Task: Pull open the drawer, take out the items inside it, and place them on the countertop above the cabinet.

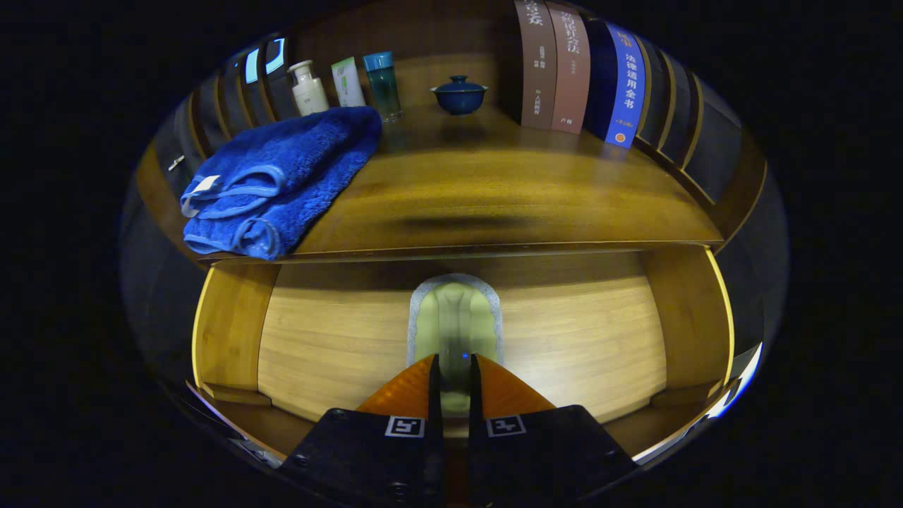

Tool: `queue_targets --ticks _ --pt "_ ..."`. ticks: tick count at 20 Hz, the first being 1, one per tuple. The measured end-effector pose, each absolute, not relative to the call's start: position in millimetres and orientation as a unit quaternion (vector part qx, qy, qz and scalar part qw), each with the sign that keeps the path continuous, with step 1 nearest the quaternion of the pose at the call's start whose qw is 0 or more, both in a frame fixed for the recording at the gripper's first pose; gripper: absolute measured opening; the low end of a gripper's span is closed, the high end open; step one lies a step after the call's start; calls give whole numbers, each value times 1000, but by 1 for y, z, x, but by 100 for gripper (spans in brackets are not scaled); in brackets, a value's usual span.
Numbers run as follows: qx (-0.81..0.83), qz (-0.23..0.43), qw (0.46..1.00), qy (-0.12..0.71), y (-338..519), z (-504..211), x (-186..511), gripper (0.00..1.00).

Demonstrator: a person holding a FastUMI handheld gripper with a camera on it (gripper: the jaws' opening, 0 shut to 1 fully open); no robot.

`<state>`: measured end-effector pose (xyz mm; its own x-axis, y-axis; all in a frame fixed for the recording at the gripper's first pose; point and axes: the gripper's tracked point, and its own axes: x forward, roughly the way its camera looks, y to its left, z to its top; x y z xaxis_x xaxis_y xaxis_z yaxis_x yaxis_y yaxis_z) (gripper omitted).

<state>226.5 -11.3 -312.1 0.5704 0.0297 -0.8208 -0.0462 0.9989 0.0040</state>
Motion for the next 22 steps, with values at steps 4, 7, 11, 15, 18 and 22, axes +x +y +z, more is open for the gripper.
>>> queue_targets --ticks 4,7,11,15,18,22 --pt "-16 31 904 427 -7 -275 211 17" --pt "-19 37 917 397 -4 -247 201 17" --pt "-8 44 926 376 0 -216 205 17" --pt "3 39 923 382 -3 -199 249 17" --pt "-9 33 920 391 -7 -203 295 17" --pt "-17 24 913 406 -10 -209 339 17"
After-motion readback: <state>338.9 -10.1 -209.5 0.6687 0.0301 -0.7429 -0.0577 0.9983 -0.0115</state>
